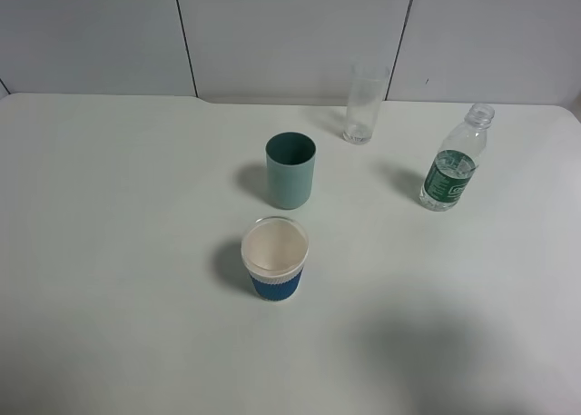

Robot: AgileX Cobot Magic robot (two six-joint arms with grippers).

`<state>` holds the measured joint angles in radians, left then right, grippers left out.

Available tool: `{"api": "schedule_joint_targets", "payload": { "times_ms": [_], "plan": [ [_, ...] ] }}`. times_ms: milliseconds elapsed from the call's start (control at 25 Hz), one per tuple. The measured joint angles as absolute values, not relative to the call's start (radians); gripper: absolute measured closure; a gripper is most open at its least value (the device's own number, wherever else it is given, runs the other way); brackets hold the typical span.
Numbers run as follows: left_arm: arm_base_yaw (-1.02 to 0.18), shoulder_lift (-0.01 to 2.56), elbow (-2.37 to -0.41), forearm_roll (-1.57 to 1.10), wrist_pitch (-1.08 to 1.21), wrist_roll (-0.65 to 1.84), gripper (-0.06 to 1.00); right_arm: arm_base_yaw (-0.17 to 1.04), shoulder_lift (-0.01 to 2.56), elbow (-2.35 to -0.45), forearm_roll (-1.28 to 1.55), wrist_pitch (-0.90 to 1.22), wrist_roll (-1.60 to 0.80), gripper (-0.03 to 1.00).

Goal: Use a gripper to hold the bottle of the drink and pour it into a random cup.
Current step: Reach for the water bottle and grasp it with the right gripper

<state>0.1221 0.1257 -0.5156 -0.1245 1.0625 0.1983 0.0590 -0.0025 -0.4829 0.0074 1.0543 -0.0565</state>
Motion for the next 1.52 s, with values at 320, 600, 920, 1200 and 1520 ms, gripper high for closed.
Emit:
{"api": "schedule_joint_targets", "payload": {
  "times_ms": [320, 600, 920, 1200, 1520],
  "plan": [
    [0.122, 0.126, -0.516, -0.125, 1.063, 0.198, -0.05, 0.059, -0.002, -0.483, 0.008, 1.054, -0.057, 0.20],
    [0.122, 0.126, -0.516, -0.125, 1.063, 0.198, -0.05, 0.059, -0.002, -0.483, 0.008, 1.054, -0.057, 0.20],
    [0.122, 0.126, -0.516, -0.125, 1.063, 0.198, -0.05, 0.059, 0.087, -0.484, 0.007, 1.052, -0.104, 0.20],
    [0.122, 0.126, -0.516, -0.125, 1.063, 0.198, -0.05, 0.059, 0.219, -0.529, 0.008, 0.859, -0.111, 0.20],
    [0.122, 0.126, -0.516, -0.124, 1.063, 0.198, -0.05, 0.059, 0.427, -0.532, 0.008, 0.697, -0.111, 0.20]
  ]
}}
